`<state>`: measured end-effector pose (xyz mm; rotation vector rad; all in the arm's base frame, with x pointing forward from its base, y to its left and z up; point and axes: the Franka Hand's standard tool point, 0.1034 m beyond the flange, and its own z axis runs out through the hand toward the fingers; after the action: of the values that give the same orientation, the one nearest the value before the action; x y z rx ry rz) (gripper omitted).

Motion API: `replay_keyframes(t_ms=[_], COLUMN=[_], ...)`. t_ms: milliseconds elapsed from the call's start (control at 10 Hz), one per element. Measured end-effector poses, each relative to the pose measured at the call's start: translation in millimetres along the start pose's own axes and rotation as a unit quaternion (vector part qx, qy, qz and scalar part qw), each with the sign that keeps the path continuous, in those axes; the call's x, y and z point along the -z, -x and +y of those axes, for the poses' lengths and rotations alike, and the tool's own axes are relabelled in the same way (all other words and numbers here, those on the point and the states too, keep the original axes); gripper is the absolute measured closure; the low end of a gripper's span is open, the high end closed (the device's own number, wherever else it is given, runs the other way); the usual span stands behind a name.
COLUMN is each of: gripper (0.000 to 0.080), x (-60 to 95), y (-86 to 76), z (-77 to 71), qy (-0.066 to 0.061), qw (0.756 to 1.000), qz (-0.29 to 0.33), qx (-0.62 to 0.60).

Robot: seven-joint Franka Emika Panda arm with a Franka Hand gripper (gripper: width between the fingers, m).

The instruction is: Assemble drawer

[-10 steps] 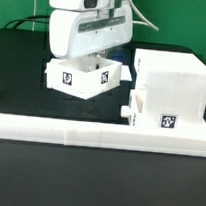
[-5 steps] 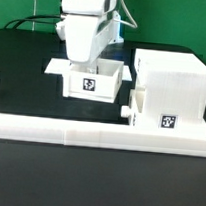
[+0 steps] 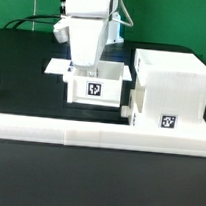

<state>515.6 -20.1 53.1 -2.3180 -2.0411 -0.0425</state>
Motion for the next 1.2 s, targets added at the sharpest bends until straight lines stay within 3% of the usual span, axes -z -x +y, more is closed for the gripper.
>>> replay_keyframes(t_ms=[200,900,1200], gripper=[0.0757,0.0757,0.0757], x=[4.3,-1.9,5.6], y=[-6.4,-7.1,-13.1], z=[15.9,13.8,29.1], qy=[0.006,0.001,0.005], qw=[1.0,0.997,0.997], qz=[0.0,-0.013,-0.014], qx=[0.008,0.08,0.07])
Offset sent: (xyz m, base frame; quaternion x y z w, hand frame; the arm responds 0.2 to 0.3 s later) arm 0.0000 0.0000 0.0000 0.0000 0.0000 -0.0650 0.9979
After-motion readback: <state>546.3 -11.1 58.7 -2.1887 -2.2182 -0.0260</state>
